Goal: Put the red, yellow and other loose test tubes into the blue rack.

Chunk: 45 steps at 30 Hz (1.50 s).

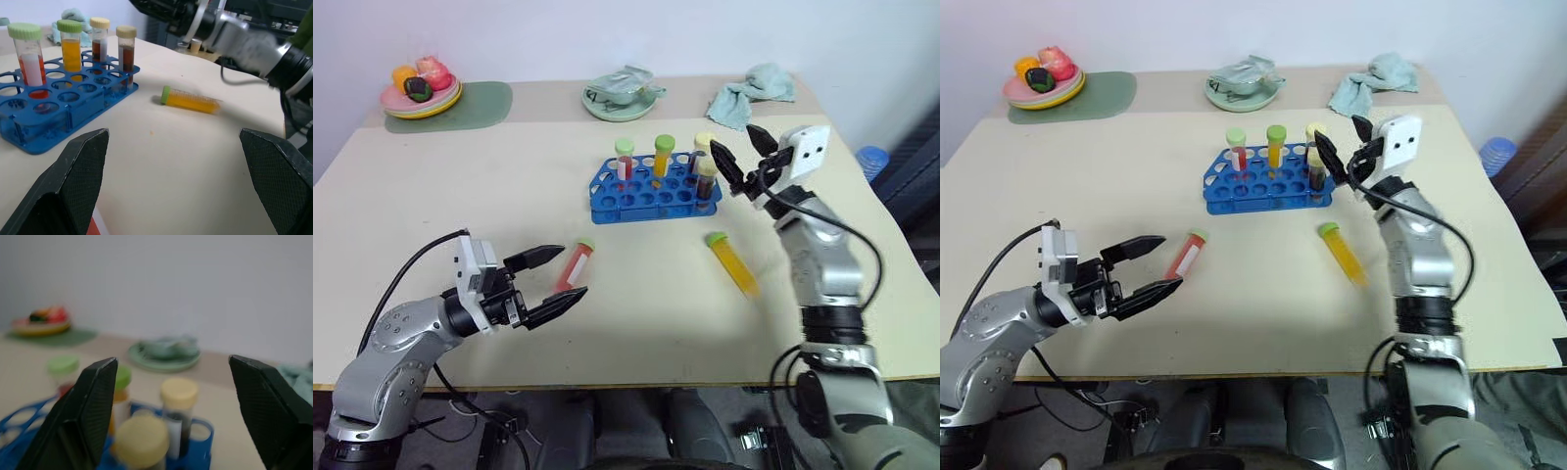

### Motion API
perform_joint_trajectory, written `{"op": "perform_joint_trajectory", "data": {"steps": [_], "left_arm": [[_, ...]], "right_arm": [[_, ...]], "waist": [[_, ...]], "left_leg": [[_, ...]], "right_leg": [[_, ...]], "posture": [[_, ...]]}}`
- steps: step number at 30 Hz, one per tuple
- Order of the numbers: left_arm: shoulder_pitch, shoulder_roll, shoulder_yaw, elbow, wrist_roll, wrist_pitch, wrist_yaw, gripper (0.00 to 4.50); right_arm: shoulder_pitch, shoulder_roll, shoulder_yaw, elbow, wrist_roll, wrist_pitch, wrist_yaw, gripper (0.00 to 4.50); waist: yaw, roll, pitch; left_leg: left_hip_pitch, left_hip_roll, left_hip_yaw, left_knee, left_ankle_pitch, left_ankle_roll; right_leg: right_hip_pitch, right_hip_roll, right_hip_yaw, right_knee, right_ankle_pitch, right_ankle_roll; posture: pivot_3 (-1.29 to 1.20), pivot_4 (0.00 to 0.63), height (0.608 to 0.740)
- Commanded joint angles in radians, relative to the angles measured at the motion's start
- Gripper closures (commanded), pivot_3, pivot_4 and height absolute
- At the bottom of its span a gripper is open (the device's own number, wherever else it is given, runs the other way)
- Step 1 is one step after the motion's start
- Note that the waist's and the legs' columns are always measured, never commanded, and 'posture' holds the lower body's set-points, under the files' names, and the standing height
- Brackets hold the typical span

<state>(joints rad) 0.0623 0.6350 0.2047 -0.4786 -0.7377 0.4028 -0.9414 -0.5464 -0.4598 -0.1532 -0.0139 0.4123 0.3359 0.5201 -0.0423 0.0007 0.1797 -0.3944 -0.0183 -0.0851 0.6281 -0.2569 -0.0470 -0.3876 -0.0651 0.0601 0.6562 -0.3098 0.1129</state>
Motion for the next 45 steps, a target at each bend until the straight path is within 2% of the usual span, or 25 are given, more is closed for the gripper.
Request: {"op": "perform_joint_trajectory", "data": {"steps": [1, 7, 10, 13, 19, 25, 31, 45], "left_arm": [[-0.010, 0.020, -0.007, 0.002, -0.004, -0.027, -0.062, 0.13], [-0.040, 0.041, -0.031, 0.055, -0.004, -0.053, -0.180, 0.13], [-0.060, 0.060, -0.041, 0.084, 0.003, -0.066, -0.243, 0.13], [-0.081, 0.080, -0.052, 0.105, 0.011, -0.073, -0.299, 0.13], [-0.090, 0.129, -0.088, 0.106, 0.075, -0.116, -0.370, 0.13], [-0.078, 0.130, -0.080, 0.077, 0.068, -0.105, -0.343, 0.13], [-0.052, 0.131, -0.067, 0.041, 0.049, -0.086, -0.305, 0.13], [-0.035, 0.124, -0.067, 0.005, 0.022, -0.063, -0.254, 0.13]], "right_arm": [[0.059, -0.124, 0.021, -0.272, 0.149, 0.334, 0.043, 0.82], [0.085, -0.300, -0.035, -0.491, 0.352, 0.797, -0.011, 0.82], [0.062, -0.332, -0.060, -0.472, 0.431, 0.959, -0.018, 0.82], [0.041, -0.321, -0.029, -0.419, 0.404, 1.016, -0.052, 0.82], [-0.008, -0.287, 0.048, -0.259, 0.296, 1.017, -0.107, 0.82], [-0.018, -0.298, 0.115, -0.160, 0.207, 0.947, -0.082, 0.82], [-0.042, -0.306, 0.157, -0.137, 0.170, 0.948, -0.041, 0.82], [-0.071, -0.296, 0.159, -0.174, 0.160, 1.020, -0.013, 0.82]], "waist": [[0.003, 0.000, 0.000], [0.001, -0.001, 0.001], [0.002, -0.002, 0.001], [0.002, -0.002, 0.001], [0.001, -0.002, 0.001], [0.002, -0.002, 0.001], [-0.001, -0.002, 0.001], [0.001, -0.002, 0.001]], "left_leg": [[0.000, 0.000, 0.000, 0.000, 0.000, 0.000], [-0.001, 0.000, 0.000, 0.001, 0.000, 0.000], [-0.002, 0.000, 0.000, 0.001, 0.000, 0.000], [-0.003, 0.000, 0.000, 0.001, 0.000, 0.000], [-0.007, 0.000, 0.000, 0.001, 0.000, 0.000], [-0.013, 0.000, 0.000, 0.002, 0.000, 0.000], [-0.013, 0.000, -0.001, 0.003, 0.000, 0.000], [-0.013, -0.001, -0.001, 0.004, 0.000, 0.000]], "right_leg": [[0.000, 0.000, 0.000, 0.000, 0.000, 0.000], [0.000, 0.000, 0.000, -0.001, 0.000, 0.000], [0.000, 0.000, 0.000, -0.002, 0.000, 0.000], [-0.001, 0.000, 0.000, -0.002, 0.000, 0.000], [-0.004, 0.000, -0.001, -0.002, 0.000, 0.000], [-0.009, 0.000, -0.002, -0.002, 0.000, 0.000], [-0.009, 0.000, -0.002, -0.002, 0.000, 0.000], [-0.009, 0.001, -0.003, -0.001, 0.000, 0.000]], "posture": [[0.00, 0.150, 0.740], [0.00, 0.150, 0.740], [0.00, 0.150, 0.740], [0.00, 0.150, 0.740], [0.00, 0.150, 0.740], [0.00, 0.150, 0.740], [0.00, 0.150, 0.740], [0.00, 0.150, 0.740]]}}
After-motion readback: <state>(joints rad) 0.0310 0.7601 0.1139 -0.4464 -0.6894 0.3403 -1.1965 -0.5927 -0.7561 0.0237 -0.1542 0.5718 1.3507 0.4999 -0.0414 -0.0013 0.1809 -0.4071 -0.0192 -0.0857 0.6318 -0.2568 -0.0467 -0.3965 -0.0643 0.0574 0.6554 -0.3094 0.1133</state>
